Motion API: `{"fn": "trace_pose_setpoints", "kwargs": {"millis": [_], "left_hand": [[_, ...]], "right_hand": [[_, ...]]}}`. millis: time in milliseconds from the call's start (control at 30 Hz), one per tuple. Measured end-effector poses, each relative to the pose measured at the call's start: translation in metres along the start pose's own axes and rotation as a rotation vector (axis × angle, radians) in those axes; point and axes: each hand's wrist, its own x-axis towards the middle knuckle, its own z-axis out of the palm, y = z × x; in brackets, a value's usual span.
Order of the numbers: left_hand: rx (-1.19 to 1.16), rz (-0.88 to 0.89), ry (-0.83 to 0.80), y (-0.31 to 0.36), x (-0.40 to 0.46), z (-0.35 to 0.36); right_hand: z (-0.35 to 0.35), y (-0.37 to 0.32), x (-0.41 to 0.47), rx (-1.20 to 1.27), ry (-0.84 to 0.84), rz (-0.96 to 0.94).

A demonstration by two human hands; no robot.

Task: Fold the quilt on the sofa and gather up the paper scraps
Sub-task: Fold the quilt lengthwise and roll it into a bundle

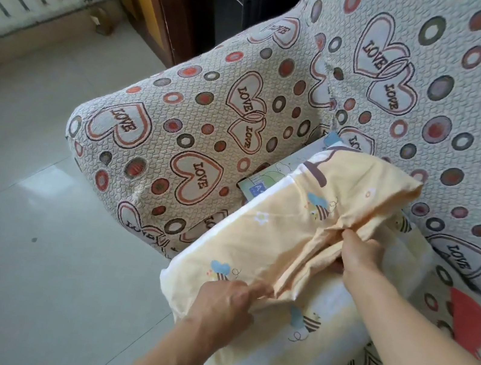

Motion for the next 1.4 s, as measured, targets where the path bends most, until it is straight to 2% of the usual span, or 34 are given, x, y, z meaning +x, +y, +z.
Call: {"fn": "trace_pose_setpoints", "kwargs": {"millis": [67, 133, 233, 300, 333, 367, 433, 467, 500, 567, 633, 700, 767, 833, 967, 1033, 1067, 1133, 1200, 1267, 1333, 1400], "left_hand": [[-0.076, -0.05, 0.005, 0.008, -0.001, -0.003], [-0.106, -0.081, 0.087, 0.011, 0.002, 0.0], [-0.136, -0.102, 0.193, 0.017, 0.009, 0.012], [-0.171, -0.109, 0.215, 0.021, 0.011, 0.016], [-0.192, -0.112, 0.206, 0.024, 0.013, 0.016], [-0.207, -0.113, 0.191, 0.025, 0.013, 0.019], [-0.234, -0.104, 0.162, 0.028, 0.015, 0.022], [-0.235, -0.096, 0.163, 0.029, 0.017, 0.023], [-0.212, -0.085, 0.16, 0.03, 0.018, 0.024], [-0.118, -0.081, 0.125, 0.033, 0.02, 0.025], [-0.064, -0.08, 0.092, 0.034, 0.018, 0.026], [-0.08, -0.073, 0.044, 0.032, 0.016, 0.028], [-0.094, -0.065, 0.012, 0.03, 0.015, 0.029], [-0.107, -0.081, 0.006, 0.029, 0.015, 0.03], [-0.124, -0.099, -0.021, 0.035, 0.014, 0.028], [-0.13, -0.11, -0.04, 0.037, 0.015, 0.025], [-0.13, -0.105, -0.044, 0.038, 0.016, 0.023], [-0.132, -0.096, -0.046, 0.04, 0.018, 0.02], [-0.11, -0.085, -0.057, 0.039, 0.02, 0.021], [-0.077, -0.065, -0.062, 0.037, 0.024, 0.02], [-0.051, -0.064, -0.073, 0.038, 0.028, 0.015], [-0.082, -0.094, -0.016, 0.038, 0.032, 0.007]], "right_hand": [[-0.004, 0.0, 0.002, 0.063, -0.047, 0.037], [-0.009, -0.001, 0.001, 0.066, -0.061, 0.034], [-0.016, -0.001, -0.002, -0.067, 0.06, -0.156], [-0.022, 0.002, 0.0, -0.319, 0.217, -0.526], [-0.023, 0.002, -0.001, -0.479, 0.25, -0.803], [-0.02, 0.002, -0.002, -0.634, 0.213, -1.102], [-0.006, 0.002, -0.005, -0.934, 0.002, -1.589], [0.0, 0.003, -0.008, -1.084, -0.124, -1.725], [0.004, 0.003, -0.011, -1.247, -0.239, -1.758], [0.003, -0.001, -0.015, -1.521, -0.359, -1.521], [-0.01, -0.01, -0.013, -1.611, -0.3, -1.181], [-0.027, -0.017, -0.002, -1.644, -0.191, -1.006], [-0.041, -0.021, 0.01, -1.668, -0.159, -0.882], [-0.05, -0.025, 0.014, -1.661, -0.136, -0.891], [-0.048, -0.031, 0.007, -1.417, 0.019, -1.165], [-0.039, -0.034, 0.002, -1.299, 0.003, -1.31], [-0.034, -0.037, 0.002, -1.298, -0.061, -1.324], [-0.028, -0.038, 0.011, -1.417, -0.226, -1.276], [-0.028, -0.032, 0.024, -1.552, -0.301, -1.206], [-0.035, -0.022, 0.038, -1.601, -0.285, -1.061], [-0.045, -0.008, 0.049, -1.592, -0.2, -0.915], [-0.054, 0.002, 0.053, -1.554, -0.158, -0.829]]}}
